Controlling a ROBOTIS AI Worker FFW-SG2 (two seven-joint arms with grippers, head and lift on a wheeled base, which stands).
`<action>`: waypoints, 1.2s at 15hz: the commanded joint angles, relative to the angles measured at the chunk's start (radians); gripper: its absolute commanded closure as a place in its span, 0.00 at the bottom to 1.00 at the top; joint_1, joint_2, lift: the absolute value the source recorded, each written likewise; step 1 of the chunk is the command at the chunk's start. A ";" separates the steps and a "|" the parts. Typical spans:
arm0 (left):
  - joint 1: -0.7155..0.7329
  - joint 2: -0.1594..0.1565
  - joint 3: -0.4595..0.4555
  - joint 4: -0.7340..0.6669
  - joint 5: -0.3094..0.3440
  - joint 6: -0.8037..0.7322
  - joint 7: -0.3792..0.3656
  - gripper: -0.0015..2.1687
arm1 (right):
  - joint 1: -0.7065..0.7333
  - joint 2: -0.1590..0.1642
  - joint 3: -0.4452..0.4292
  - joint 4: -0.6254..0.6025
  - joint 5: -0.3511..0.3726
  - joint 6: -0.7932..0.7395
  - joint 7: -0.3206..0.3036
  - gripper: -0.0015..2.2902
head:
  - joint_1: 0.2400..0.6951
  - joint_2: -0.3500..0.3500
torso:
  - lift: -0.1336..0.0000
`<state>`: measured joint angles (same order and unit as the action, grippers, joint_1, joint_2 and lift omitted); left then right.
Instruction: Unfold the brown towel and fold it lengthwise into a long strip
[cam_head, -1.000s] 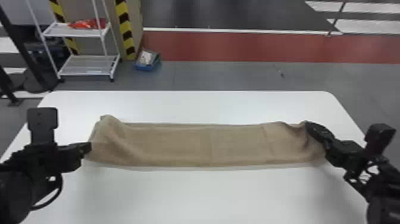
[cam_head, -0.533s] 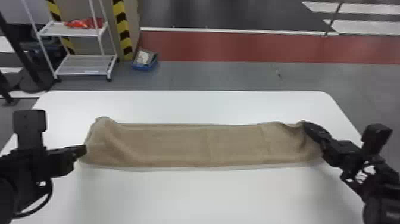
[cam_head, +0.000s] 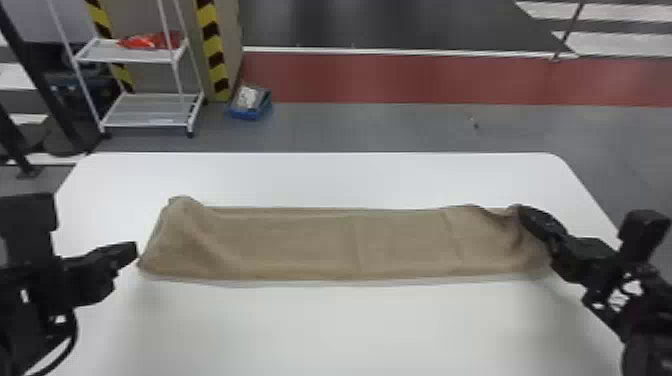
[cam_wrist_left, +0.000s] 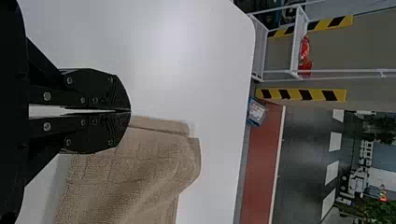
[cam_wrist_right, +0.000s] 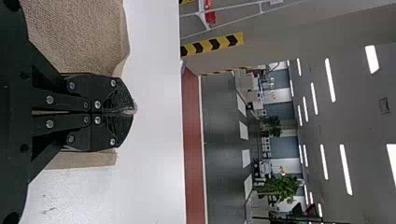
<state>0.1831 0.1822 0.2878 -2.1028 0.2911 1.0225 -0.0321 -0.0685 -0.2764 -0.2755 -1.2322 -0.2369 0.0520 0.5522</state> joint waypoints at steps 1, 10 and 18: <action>-0.016 0.005 -0.016 0.032 -0.006 -0.032 -0.029 0.35 | 0.016 0.000 0.004 -0.015 -0.004 0.003 0.000 0.62 | 1.00 0.45 | 0.08; -0.060 0.028 -0.075 0.141 -0.062 -0.075 -0.085 0.45 | 0.035 -0.004 -0.013 -0.041 -0.010 0.018 0.005 0.62 | 1.00 0.42 | 0.08; -0.094 0.026 -0.125 0.153 -0.099 -0.054 -0.117 0.32 | 0.032 0.003 -0.008 -0.036 -0.009 0.015 0.002 0.62 | 1.00 0.39 | 0.08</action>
<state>0.0988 0.2097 0.1746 -1.9611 0.2100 0.9642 -0.1489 -0.0382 -0.2740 -0.2820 -1.2686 -0.2445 0.0676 0.5538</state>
